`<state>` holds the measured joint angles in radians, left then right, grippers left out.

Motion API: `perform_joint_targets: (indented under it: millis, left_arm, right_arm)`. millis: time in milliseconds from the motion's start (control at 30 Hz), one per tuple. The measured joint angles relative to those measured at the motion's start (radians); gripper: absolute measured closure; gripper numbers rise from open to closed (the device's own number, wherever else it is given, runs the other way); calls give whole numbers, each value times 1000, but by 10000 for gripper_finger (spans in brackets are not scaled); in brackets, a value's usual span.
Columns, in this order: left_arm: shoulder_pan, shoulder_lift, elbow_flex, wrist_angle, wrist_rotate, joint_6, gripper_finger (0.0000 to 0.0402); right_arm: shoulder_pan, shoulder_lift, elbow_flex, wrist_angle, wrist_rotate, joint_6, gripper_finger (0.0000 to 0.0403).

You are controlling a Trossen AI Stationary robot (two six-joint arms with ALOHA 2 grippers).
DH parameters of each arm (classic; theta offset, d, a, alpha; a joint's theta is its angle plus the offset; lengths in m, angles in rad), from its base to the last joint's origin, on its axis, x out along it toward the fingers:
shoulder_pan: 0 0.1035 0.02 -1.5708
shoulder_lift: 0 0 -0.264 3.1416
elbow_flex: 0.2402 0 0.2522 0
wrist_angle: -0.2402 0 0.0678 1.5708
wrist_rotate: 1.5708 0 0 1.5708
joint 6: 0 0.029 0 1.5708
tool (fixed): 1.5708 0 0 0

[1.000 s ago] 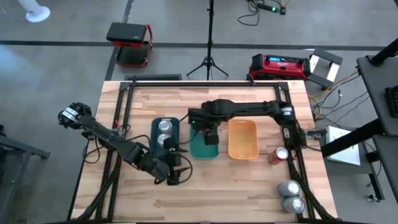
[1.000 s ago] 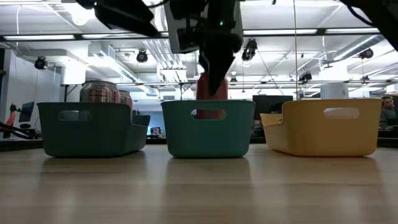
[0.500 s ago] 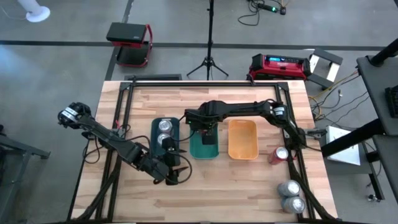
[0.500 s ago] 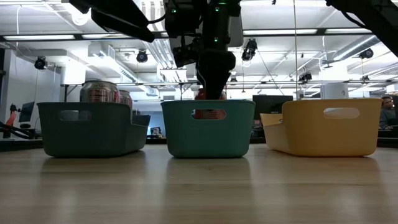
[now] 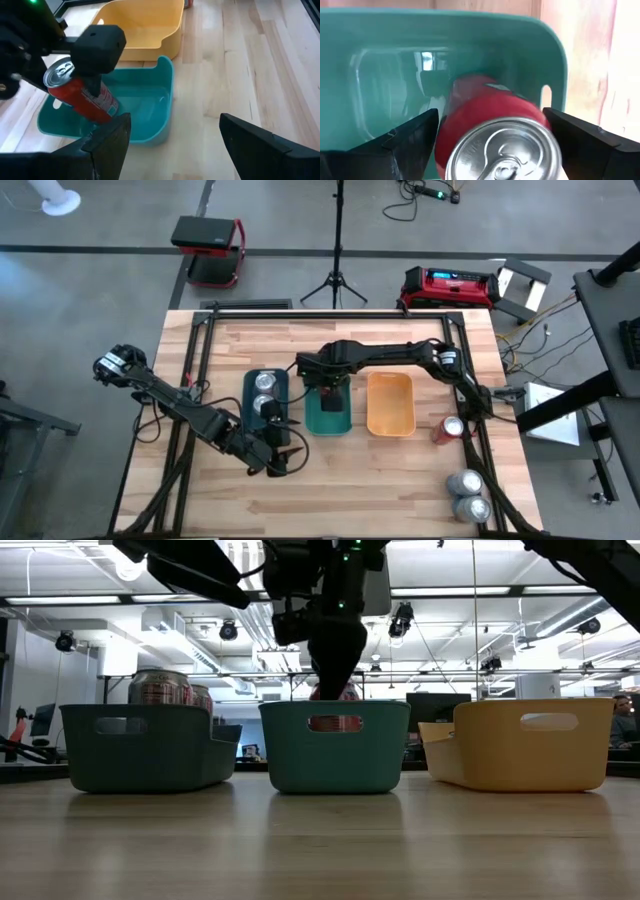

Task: Sort soda cans
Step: Put the top red soda can into the green bin, then put the red soda can into the green bin

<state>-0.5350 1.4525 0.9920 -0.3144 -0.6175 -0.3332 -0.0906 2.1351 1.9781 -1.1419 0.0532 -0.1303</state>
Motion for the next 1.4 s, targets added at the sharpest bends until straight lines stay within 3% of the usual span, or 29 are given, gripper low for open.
perform_joint_targets:
  millis: [367,567,733,833,1000,1233,1400]
  left_arm:
    - [0,0,0,1,0,-9,114]
    - [0,0,0,2,0,-20,114]
    - [0,0,0,4,0,-25,114]
    - [0,0,0,7,-1,-19,114]
    - [0,0,0,7,-3,-8,114]
    - [3,0,0,6,-4,10,114]
    - [18,1,0,3,-4,27,114]
  right_arm:
    - [11,-68,37,-119,1,17,42]
    - [43,-215,35,-174,2,72,42]
    - [73,-371,-27,-321,10,226,42]
    - [106,-472,-123,-422,0,373,41]
    - [199,-659,-376,-424,-26,594,41]
    - [351,-863,-736,-321,-11,751,41]
    - [428,-925,-861,-305,-29,825,41]
